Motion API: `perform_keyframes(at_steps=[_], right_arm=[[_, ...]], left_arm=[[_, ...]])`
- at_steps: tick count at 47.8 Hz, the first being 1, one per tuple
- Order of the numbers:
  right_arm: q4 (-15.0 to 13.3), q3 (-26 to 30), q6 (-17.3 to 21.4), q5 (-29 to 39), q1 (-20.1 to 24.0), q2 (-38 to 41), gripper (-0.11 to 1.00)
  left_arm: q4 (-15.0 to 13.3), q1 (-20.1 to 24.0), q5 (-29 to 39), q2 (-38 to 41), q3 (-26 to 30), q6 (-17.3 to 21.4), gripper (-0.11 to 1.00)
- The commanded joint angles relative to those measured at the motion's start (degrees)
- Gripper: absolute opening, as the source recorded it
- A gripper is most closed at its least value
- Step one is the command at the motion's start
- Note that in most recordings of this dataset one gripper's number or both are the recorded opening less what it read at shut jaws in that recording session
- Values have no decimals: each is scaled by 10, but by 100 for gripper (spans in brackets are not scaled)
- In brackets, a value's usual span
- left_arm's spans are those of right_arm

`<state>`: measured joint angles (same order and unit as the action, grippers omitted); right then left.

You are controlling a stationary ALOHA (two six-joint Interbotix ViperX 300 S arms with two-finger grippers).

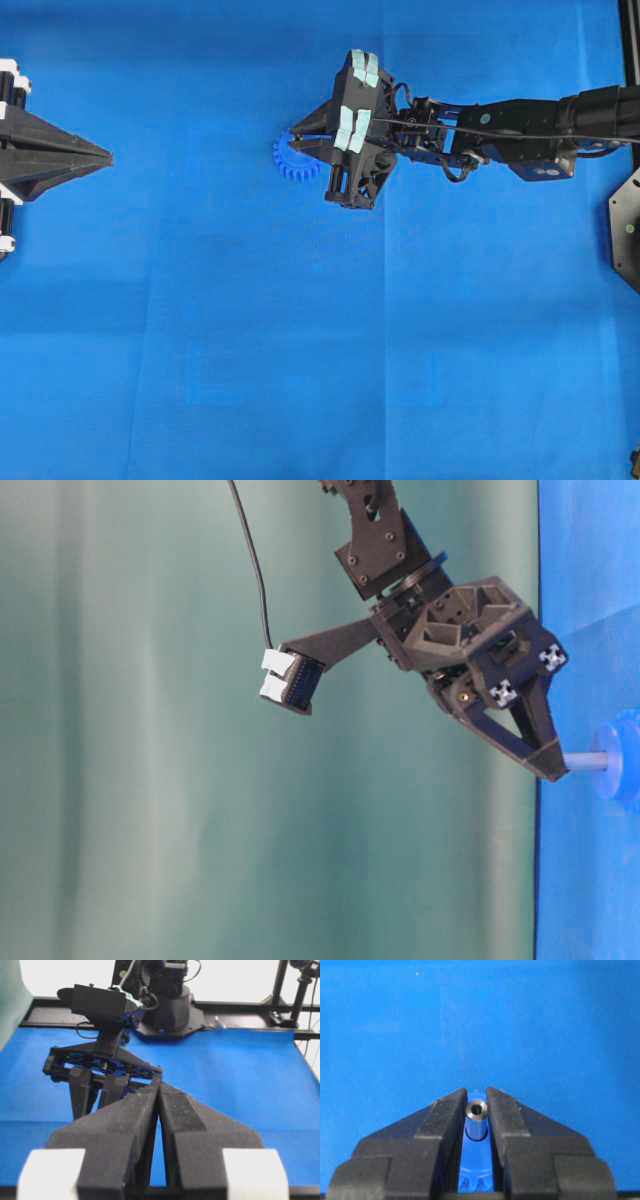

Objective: Insert the shaft placed at a random location into the center hole of the small gear at another random location.
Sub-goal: 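Lower the shaft into the gear's center hole with the right gripper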

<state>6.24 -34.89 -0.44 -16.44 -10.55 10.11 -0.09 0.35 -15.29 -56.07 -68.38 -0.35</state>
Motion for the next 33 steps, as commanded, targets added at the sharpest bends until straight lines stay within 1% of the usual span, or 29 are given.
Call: perform_keyframes(at_steps=[1,13,33], right_arm=[[1,12,1,-7,1,-5,4],[2,12,1,-25,1,19,4],[2,10,1,-21,1,24,4]], left_arm=[[0,1,-4,2,6,-1,0],[0,1,-3,3,6,-1,0],[0,1,6,2,5,-1,0]])
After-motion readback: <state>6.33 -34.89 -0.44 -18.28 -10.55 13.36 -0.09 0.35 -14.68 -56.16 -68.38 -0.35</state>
